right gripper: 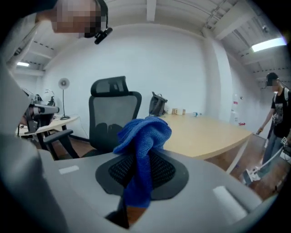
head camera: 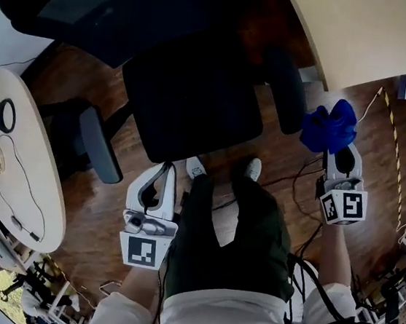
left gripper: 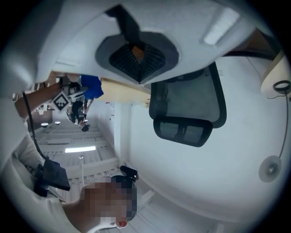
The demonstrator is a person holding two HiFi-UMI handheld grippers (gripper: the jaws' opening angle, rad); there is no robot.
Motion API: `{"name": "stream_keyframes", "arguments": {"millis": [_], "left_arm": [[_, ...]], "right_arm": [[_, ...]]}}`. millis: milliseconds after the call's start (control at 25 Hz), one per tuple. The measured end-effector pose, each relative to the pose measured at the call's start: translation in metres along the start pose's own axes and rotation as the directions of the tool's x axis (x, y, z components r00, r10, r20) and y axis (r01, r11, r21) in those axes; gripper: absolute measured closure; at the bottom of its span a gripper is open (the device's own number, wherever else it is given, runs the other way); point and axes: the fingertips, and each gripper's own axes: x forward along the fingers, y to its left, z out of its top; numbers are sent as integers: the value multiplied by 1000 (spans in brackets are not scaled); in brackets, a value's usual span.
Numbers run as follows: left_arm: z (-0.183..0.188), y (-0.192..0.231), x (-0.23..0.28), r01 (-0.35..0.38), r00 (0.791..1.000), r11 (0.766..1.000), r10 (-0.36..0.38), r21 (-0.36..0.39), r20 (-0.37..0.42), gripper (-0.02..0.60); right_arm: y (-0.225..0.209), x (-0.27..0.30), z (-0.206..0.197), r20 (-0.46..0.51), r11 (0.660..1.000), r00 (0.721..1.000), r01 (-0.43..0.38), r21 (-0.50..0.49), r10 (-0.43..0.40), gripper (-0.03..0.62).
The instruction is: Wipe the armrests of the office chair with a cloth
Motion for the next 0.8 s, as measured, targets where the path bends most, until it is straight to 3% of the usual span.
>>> {"name": "stream_keyframes", "arguments": {"millis": [160,320,400,480,640,800], "left_arm": [[-11,-14,32,-53,998,999,54,2,-17,581],[-27,-45,58,-131,991,988,130,-81,-26,581],[-40,-65,59,-159,986,981,152,-110,-70,581],[-43,-84,62,-172,983,978,161,-117,-92,581],[-38,-96,63,-190,979,973,180,-128,-92,581],[-58,-91,42,-212,972,970,196,-123,-132,581]], "right_arm": [[-38,42,-63,-76,1000,997,6,-5,-7,522],[-42,108,-128,-103,993,991,-92,-74,84,522],[-25,139,-145,-92,986,982,-169,-4,168,522],[-16,162,-142,-7,964,969,-245,105,247,523],[-18,205,-159,-27,967,969,-244,75,247,522],[-13,247,-213,-114,962,959,-245,121,259,522]]}}
